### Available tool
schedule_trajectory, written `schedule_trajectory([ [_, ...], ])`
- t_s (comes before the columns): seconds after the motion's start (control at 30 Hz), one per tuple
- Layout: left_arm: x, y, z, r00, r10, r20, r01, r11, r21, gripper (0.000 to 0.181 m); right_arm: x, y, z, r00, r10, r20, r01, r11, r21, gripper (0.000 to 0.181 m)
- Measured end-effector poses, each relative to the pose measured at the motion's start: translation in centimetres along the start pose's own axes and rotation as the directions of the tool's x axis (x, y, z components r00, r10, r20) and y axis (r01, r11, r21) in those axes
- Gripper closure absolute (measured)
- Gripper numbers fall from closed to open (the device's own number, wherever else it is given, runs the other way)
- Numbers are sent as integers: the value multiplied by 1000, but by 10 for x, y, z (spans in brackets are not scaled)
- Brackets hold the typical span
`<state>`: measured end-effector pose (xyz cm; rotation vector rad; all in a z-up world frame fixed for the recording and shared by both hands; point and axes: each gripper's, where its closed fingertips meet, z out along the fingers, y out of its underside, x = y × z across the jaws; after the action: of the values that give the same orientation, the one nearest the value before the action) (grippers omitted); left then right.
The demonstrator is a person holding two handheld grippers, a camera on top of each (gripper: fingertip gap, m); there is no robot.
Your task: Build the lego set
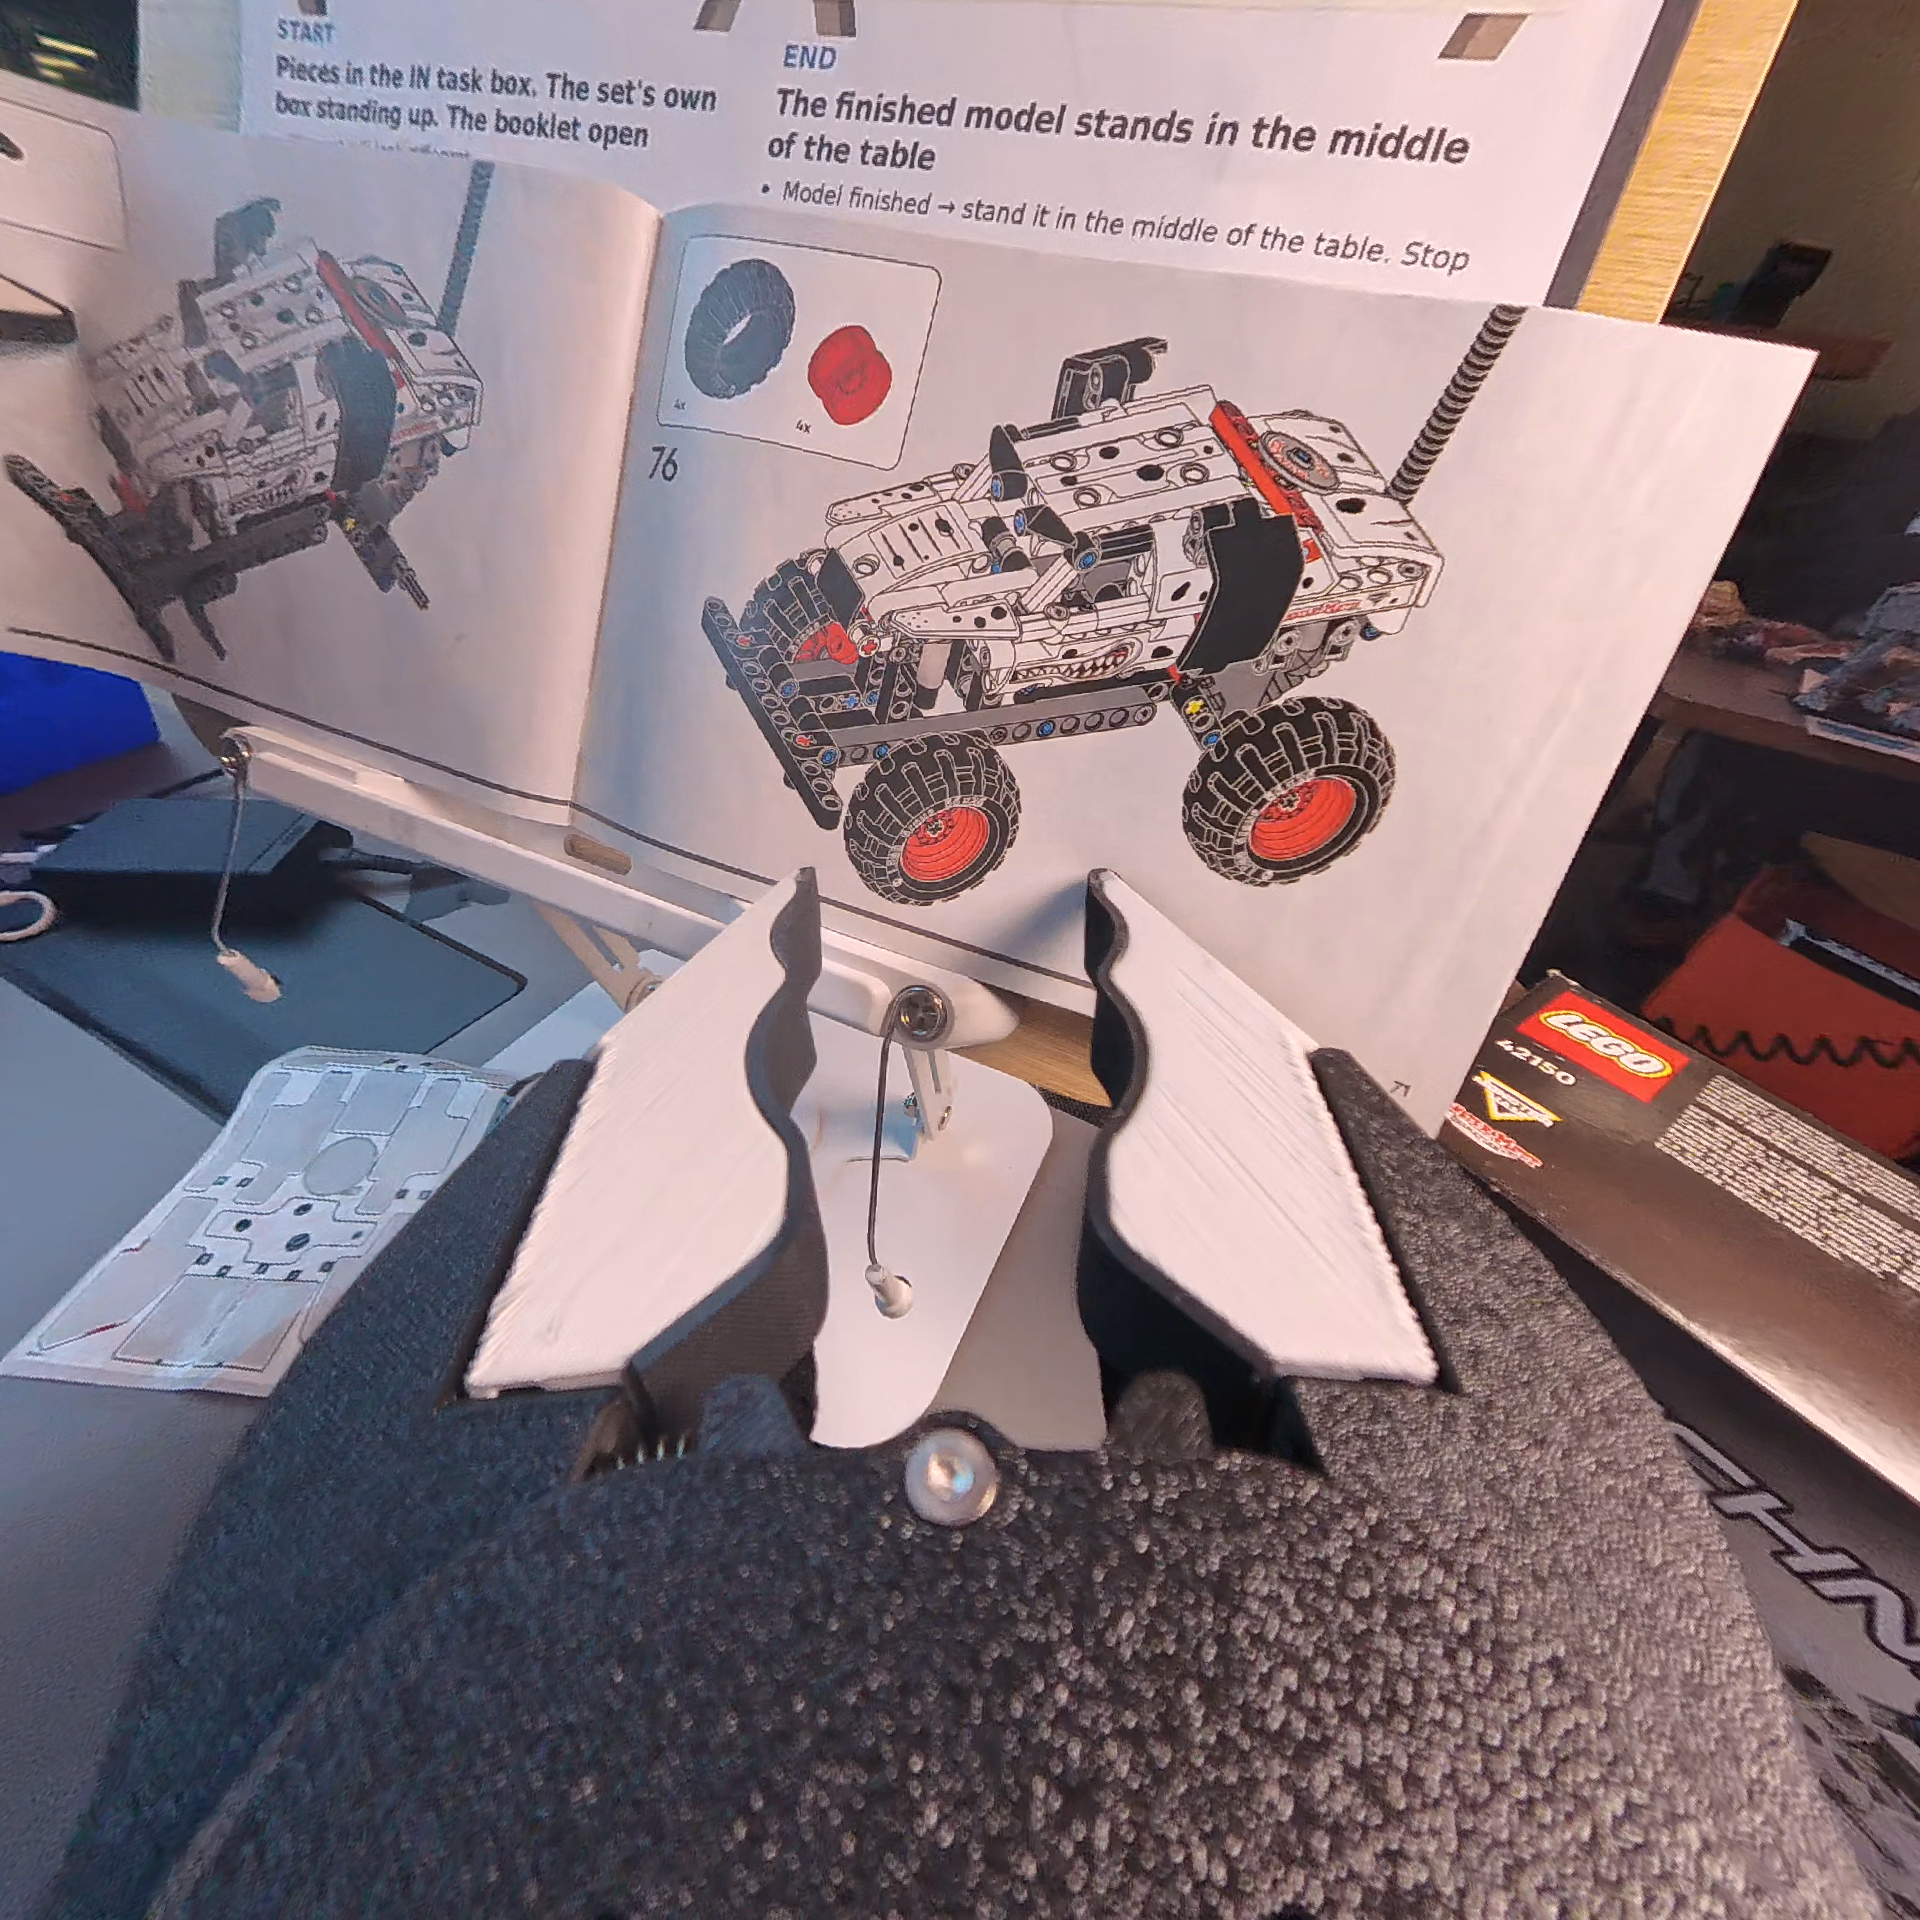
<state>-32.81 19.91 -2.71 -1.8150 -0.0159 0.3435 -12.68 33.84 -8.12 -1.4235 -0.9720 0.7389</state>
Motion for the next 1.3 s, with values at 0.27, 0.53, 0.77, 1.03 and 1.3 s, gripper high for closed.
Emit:
schedule_trajectory([
  [0.27,-14,13,9,998,27,57,-26,999,-25,181,15,10,-9,999,-21,-31,20,999,-26,128],
  [0.53,-34,16,-6,991,-20,130,23,999,-25,152,28,20,-29,1000,-8,-27,7,999,-50,125],
  [0.77,-12,-1,-62,986,-122,115,109,987,115,152,18,5,-69,999,41,27,-42,999,14,126],
  [1.03,133,34,-164,908,-178,-378,233,967,102,147,-34,-3,-190,956,102,275,-122,991,57,127],
  [1.3,260,147,-250,600,-261,-756,175,965,-195,106,-126,64,-317,864,138,484,-62,984,-169,131],
])
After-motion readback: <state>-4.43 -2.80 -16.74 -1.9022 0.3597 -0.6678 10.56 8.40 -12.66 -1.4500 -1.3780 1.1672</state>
